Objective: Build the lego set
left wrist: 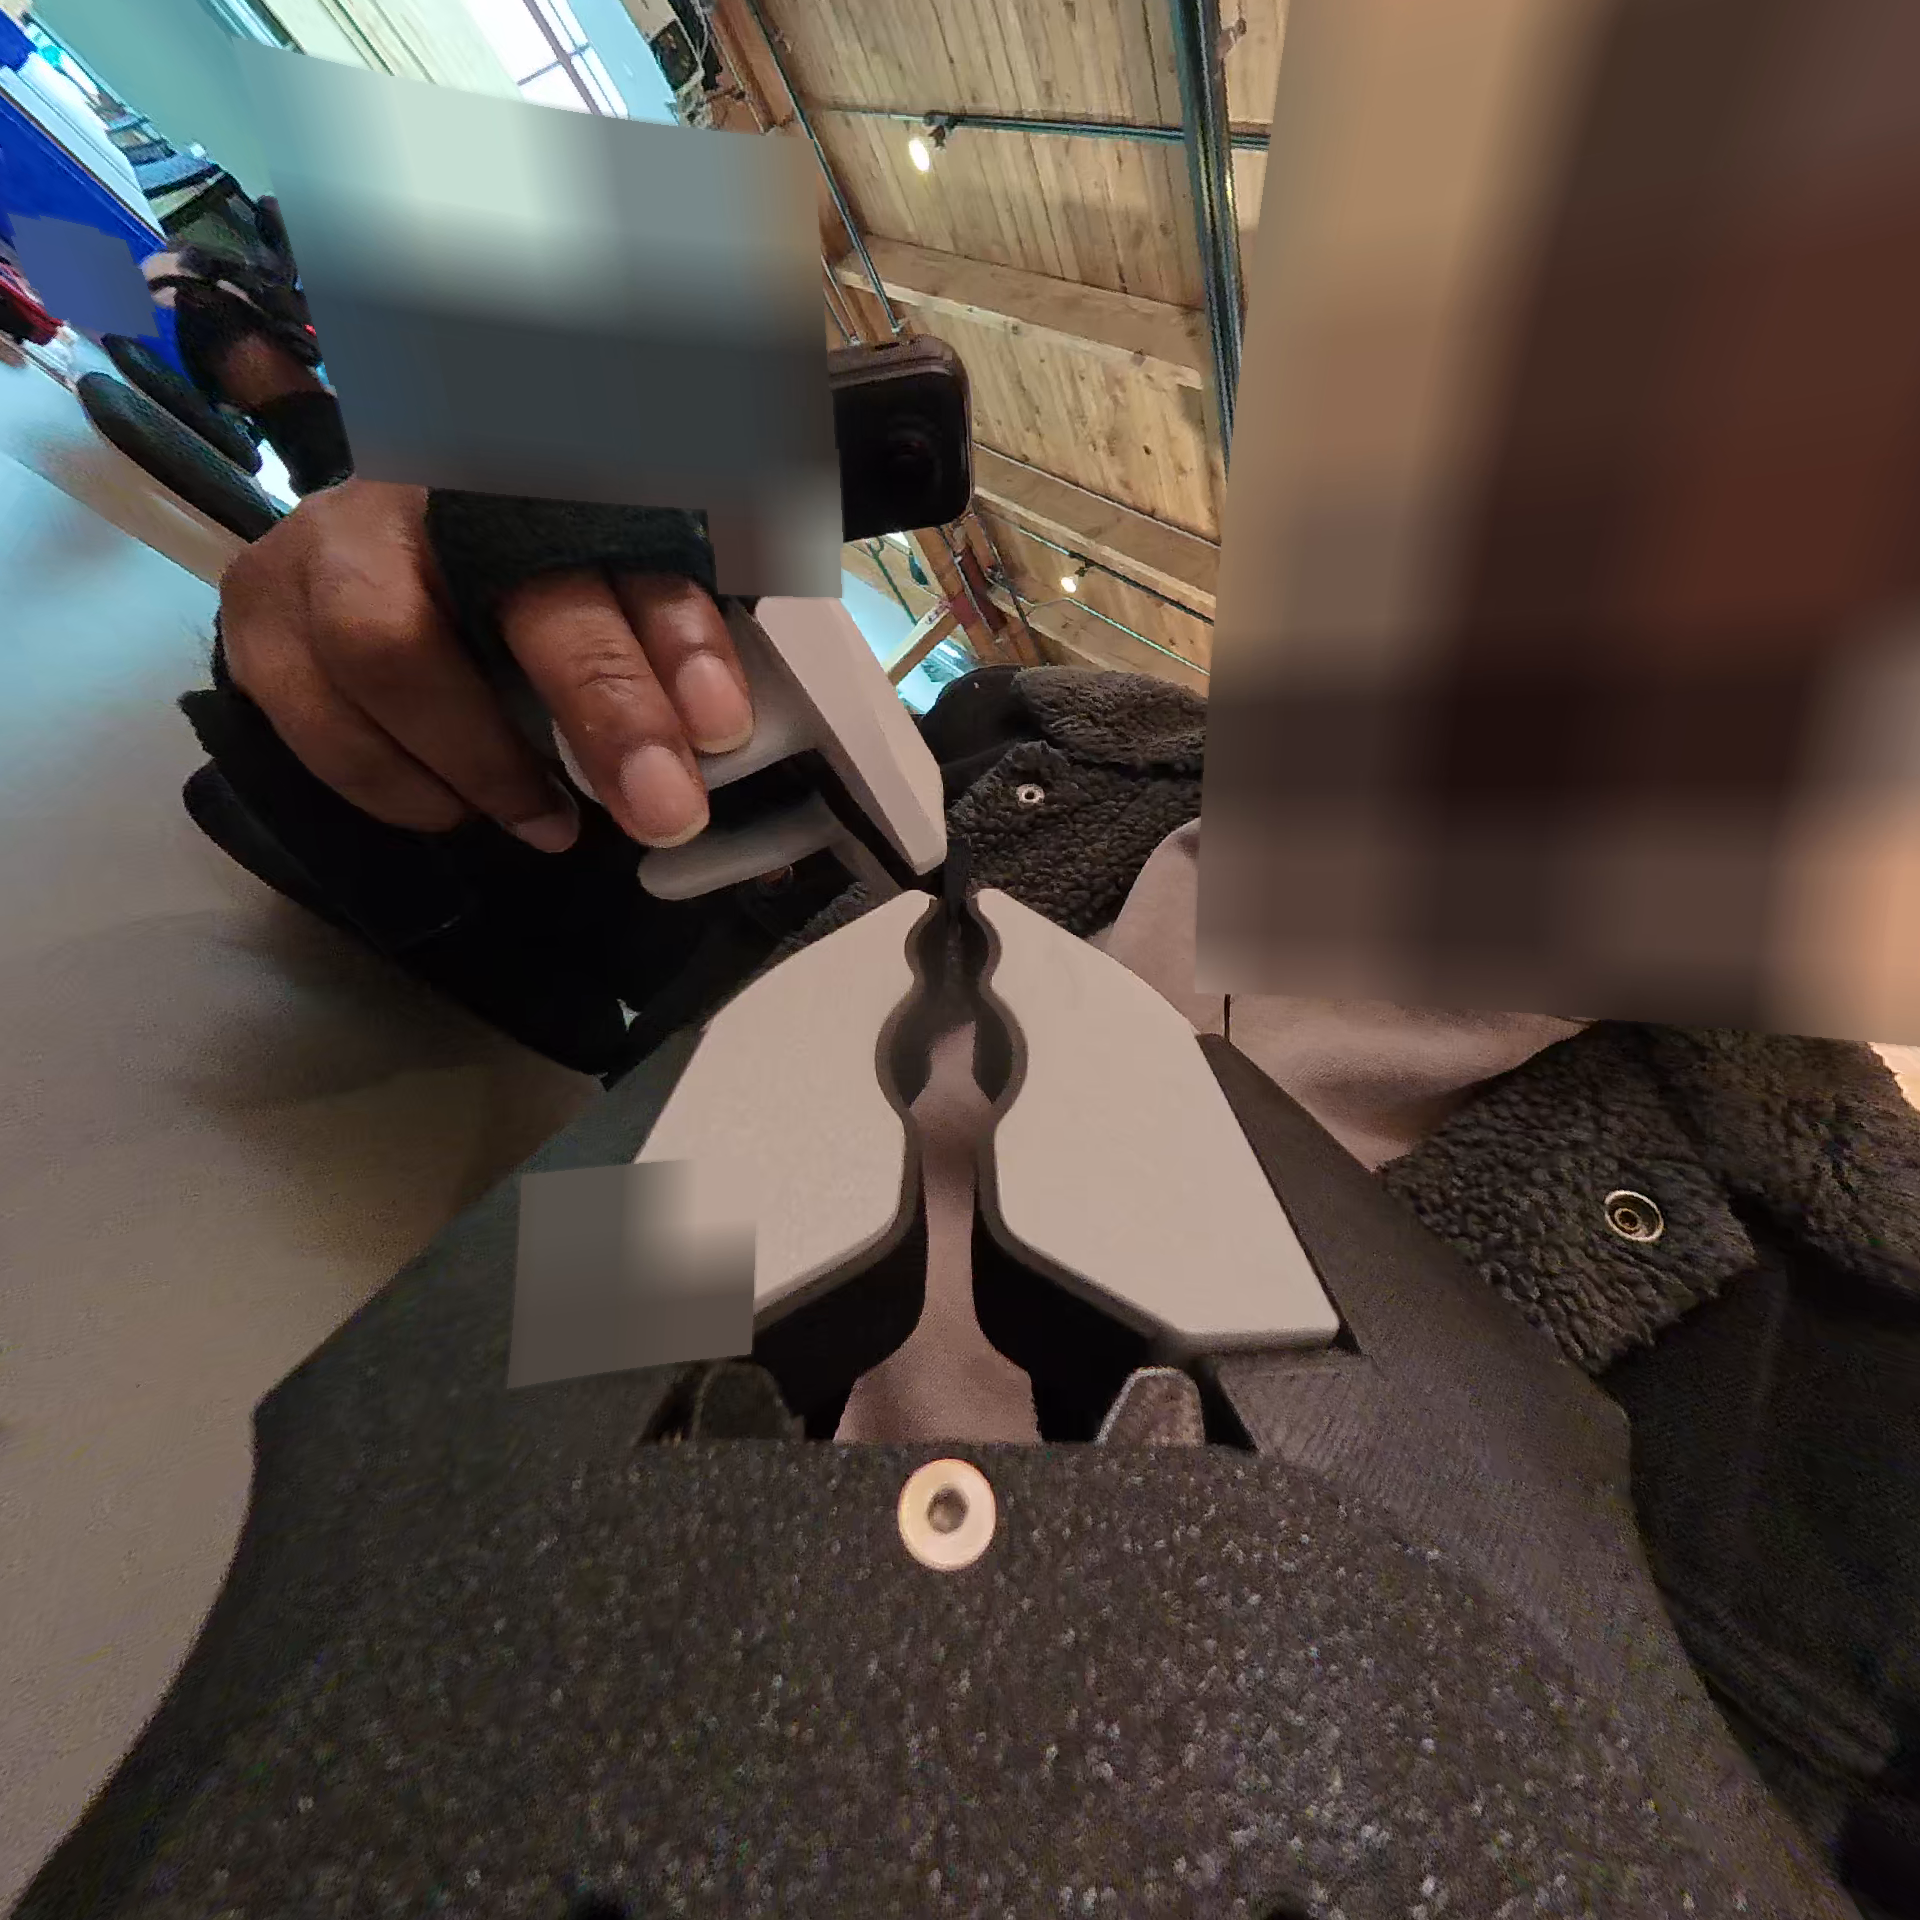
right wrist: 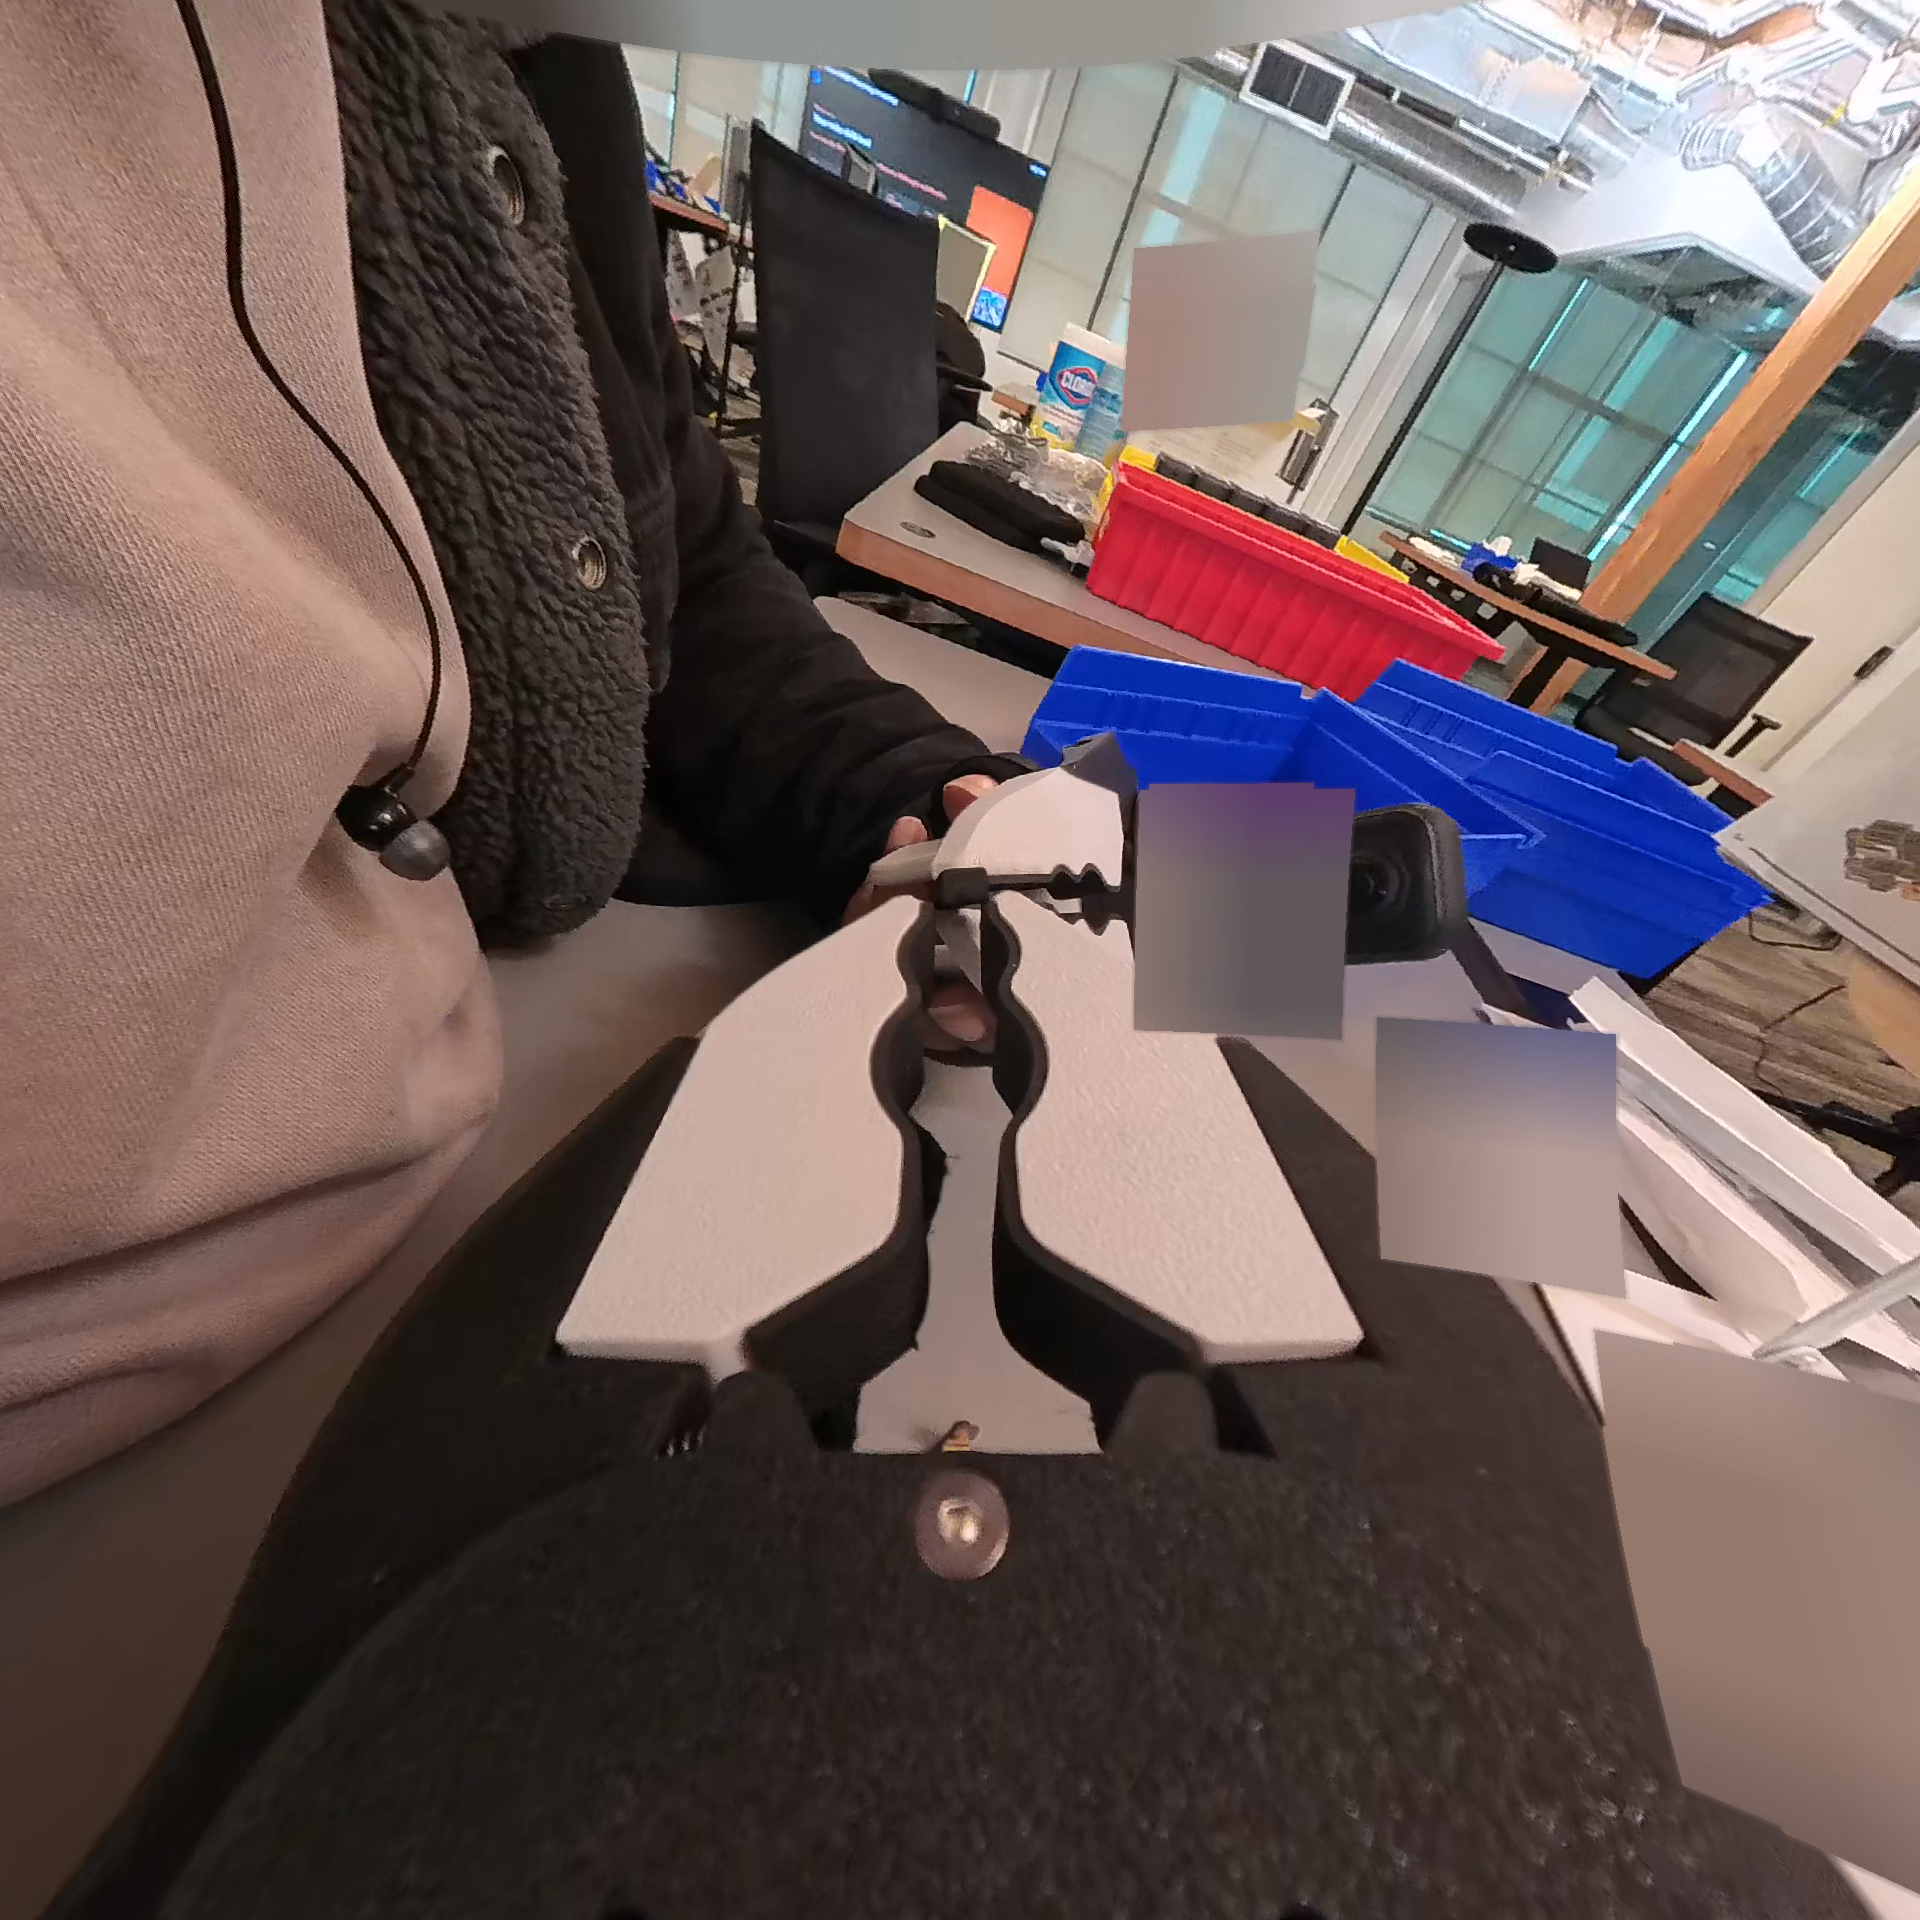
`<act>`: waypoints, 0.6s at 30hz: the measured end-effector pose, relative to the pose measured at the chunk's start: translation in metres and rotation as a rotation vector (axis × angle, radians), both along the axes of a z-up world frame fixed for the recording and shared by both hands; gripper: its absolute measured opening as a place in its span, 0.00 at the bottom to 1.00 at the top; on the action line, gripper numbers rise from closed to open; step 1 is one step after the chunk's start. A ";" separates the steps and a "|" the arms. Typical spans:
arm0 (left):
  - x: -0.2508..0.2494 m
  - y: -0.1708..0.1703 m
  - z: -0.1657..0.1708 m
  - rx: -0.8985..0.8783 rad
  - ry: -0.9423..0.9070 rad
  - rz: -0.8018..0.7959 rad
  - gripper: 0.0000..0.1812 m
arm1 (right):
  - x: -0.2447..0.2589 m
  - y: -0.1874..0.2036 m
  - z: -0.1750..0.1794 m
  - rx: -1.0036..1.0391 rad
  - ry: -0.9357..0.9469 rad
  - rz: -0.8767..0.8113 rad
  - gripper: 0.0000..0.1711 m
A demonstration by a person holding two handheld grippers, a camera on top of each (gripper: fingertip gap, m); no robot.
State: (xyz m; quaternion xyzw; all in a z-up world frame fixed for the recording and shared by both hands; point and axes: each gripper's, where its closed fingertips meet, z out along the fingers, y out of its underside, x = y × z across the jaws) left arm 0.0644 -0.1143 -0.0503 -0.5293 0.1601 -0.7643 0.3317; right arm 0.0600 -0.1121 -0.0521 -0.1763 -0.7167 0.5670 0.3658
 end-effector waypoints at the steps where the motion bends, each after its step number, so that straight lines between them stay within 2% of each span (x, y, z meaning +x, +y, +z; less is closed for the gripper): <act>1: 0.000 0.000 0.000 0.000 -0.001 -0.003 0.01 | 0.000 0.000 0.000 -0.004 -0.007 0.005 0.05; 7: 0.004 -0.006 0.001 0.016 0.001 -0.033 0.01 | 0.003 -0.004 0.001 -0.023 -0.021 0.032 0.08; 15: 0.007 -0.009 0.000 0.022 0.007 -0.050 0.01 | 0.007 -0.010 0.002 -0.031 -0.021 0.069 0.05; 18: 0.004 -0.003 0.000 0.025 0.017 -0.006 0.01 | 0.003 -0.004 0.001 -0.063 -0.063 0.044 0.05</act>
